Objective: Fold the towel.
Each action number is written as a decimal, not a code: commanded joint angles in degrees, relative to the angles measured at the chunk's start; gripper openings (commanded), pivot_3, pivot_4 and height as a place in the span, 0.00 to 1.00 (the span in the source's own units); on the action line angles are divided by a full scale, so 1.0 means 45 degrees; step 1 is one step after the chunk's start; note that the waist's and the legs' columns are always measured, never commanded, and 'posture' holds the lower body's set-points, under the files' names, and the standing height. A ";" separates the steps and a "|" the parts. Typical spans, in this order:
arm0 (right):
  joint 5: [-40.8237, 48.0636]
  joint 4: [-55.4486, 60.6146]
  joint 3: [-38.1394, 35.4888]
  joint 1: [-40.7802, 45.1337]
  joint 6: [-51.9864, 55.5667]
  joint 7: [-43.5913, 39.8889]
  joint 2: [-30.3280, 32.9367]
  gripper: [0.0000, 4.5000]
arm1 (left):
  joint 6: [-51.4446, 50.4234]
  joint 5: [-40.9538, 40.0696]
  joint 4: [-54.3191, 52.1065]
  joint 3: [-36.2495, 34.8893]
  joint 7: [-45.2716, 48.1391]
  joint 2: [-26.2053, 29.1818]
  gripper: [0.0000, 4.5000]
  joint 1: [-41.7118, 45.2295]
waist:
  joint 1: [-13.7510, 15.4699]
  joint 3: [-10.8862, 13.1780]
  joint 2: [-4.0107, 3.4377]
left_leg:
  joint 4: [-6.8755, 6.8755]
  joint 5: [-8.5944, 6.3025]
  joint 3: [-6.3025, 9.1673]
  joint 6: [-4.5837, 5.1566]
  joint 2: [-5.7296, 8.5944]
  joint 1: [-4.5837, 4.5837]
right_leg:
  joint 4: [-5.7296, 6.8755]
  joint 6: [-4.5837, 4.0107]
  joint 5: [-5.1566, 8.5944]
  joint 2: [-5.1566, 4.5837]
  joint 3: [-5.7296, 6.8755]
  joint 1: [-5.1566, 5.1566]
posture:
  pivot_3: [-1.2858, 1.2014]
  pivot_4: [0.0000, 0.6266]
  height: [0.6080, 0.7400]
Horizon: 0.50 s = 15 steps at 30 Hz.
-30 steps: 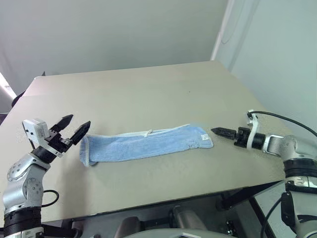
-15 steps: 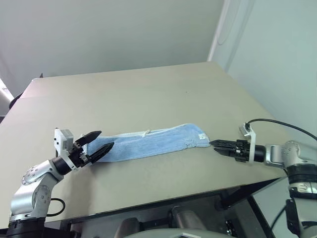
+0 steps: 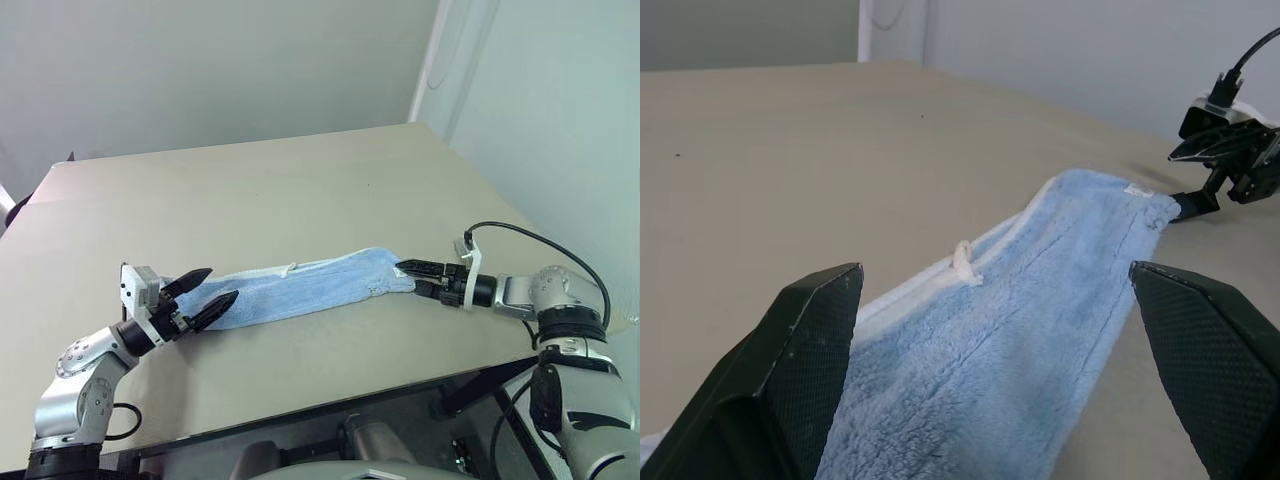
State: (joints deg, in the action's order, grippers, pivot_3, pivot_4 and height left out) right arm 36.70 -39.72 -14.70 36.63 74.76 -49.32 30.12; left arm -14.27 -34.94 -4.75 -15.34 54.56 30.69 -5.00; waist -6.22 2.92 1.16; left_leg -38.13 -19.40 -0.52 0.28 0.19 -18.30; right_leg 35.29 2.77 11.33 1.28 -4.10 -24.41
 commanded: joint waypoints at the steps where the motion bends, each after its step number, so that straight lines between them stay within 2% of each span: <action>1: -0.0104 0.0341 0.0511 0.0202 0.0088 -0.0118 -0.0242 0.86 | 0.0286 0.0065 -0.0386 -0.0190 -0.0075 0.0062 1.00 0.0113 | 0.0002 0.0001 -0.0002 | 0.0000 0.0000 0.0004 0.0000 -0.0002 0.0000 | 0.0002 0.0000 0.0000 0.0002 0.0001 0.0000 | 0.52 0.00 1.00; 6: -0.0310 0.0353 0.0843 0.0126 -0.0317 -0.0332 -0.0052 0.45 | 0.0346 0.0192 -0.0324 -0.0244 -0.0058 0.0129 1.00 0.0115 | 0.0063 0.0003 -0.0006 | 0.0005 -0.0001 0.0010 0.0001 -0.0001 -0.0018 | -0.0009 0.0003 -0.0002 0.0000 0.0003 -0.0008 | 0.52 0.00 1.00; 11: -0.0512 0.0801 0.1310 0.0003 -0.0851 -0.1387 0.0881 0.06 | 0.0375 0.0215 -0.0170 -0.0360 -0.0042 0.0226 1.00 0.0151 | 0.0144 0.0005 -0.0010 | 0.0003 -0.0001 0.0000 0.0000 0.0013 -0.0026 | -0.0029 0.0008 -0.0004 -0.0019 0.0001 -0.0008 | 0.52 0.00 1.00; 12: -0.0500 0.0802 0.1348 0.0031 -0.0884 -0.1565 0.1022 0.01 | 0.0384 0.0228 -0.0131 -0.0349 -0.0039 0.0236 1.00 0.0187 | 0.0167 0.0005 -0.0009 | 0.0003 -0.0001 -0.0005 0.0001 0.0019 -0.0025 | -0.0030 0.0007 -0.0003 -0.0026 0.0000 -0.0008 | 0.52 0.00 1.00; 15: -0.0340 0.1414 0.1568 -0.0043 -0.1085 -0.2641 0.1878 0.01 | 0.0426 0.0266 -0.0013 -0.0304 -0.0038 0.0250 1.00 0.0296 | 0.0180 0.0010 -0.0017 | 0.0002 -0.0001 -0.0003 0.0001 0.0022 -0.0022 | -0.0038 0.0006 -0.0001 -0.0028 0.0001 -0.0011 | 0.52 0.00 1.00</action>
State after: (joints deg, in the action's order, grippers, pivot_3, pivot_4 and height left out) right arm 34.38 -36.41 -7.31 35.86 70.84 -58.35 36.35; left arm -13.47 -34.15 -4.47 -15.46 54.48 31.14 -4.67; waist -5.41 2.97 1.09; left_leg -38.12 -19.40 -0.53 0.29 0.28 -18.42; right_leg 35.12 2.80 11.32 1.16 -4.10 -24.46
